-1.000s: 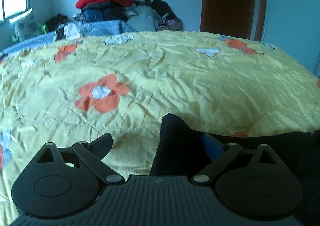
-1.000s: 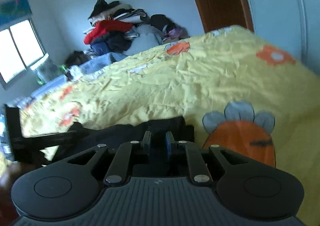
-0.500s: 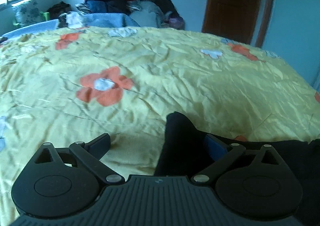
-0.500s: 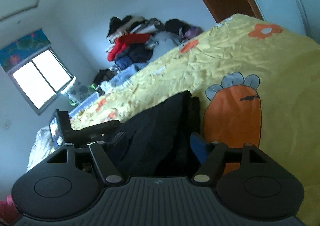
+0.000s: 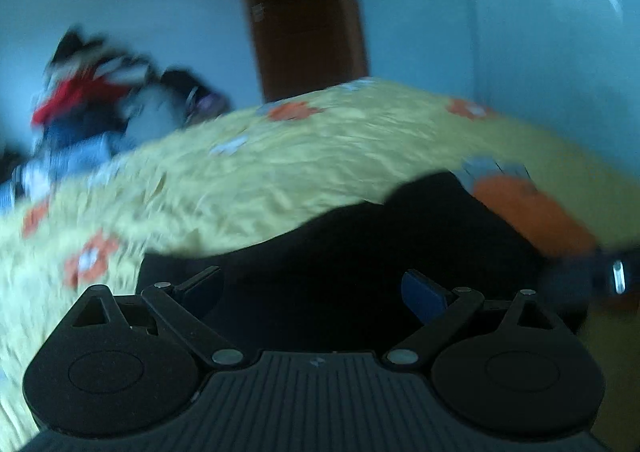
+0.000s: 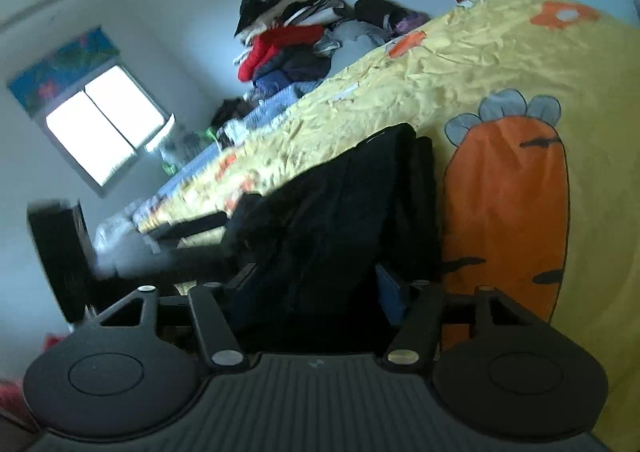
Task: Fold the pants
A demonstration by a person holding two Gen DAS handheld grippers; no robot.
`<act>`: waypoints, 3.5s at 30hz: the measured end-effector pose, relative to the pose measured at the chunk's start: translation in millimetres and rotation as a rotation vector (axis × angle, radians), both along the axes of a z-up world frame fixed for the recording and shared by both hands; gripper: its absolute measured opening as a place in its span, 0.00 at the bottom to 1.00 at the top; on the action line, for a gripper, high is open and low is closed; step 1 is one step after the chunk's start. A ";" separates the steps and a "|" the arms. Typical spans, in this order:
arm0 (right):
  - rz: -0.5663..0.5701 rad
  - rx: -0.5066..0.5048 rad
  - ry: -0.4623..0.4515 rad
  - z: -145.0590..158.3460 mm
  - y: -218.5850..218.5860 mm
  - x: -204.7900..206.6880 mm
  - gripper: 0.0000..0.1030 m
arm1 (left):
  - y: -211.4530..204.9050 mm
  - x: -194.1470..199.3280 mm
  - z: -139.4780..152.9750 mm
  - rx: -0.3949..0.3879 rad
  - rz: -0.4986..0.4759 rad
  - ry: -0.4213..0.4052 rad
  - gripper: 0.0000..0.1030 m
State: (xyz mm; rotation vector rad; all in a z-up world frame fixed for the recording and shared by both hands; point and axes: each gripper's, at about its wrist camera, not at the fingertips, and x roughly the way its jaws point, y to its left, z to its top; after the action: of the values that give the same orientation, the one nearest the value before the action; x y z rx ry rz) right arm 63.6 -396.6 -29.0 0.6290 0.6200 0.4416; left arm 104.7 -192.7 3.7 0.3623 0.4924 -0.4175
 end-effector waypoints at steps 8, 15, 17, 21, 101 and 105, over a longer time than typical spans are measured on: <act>-0.027 -0.067 0.002 -4.3 14.1 6.5 0.08 | -20.1 -13.0 -10.0 0.047 -0.034 -0.032 0.91; -0.044 -0.191 -0.035 19.3 20.9 -12.7 0.06 | -32.2 -27.1 -3.6 0.009 -0.086 -0.020 0.90; -0.058 -0.212 -0.007 15.6 17.3 -16.0 0.07 | -33.3 -27.0 -8.2 0.013 -0.102 -0.009 0.91; -0.089 -0.155 0.028 10.0 4.1 -9.9 0.11 | -16.2 -19.6 -3.4 -0.001 -0.079 -0.008 0.93; -0.043 -0.826 -0.086 12.8 108.5 -1.1 0.12 | 94.3 -42.5 -23.6 -0.231 0.196 0.164 1.00; -0.071 -0.795 -0.094 8.8 106.6 -0.1 0.12 | 94.1 -44.2 -24.1 -0.232 0.201 0.150 1.00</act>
State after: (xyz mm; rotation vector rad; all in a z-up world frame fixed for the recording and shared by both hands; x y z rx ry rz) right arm 63.5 -290.0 -20.2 -0.1265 0.6208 0.1291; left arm 60.6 -98.6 -20.4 0.0560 0.6138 -0.3041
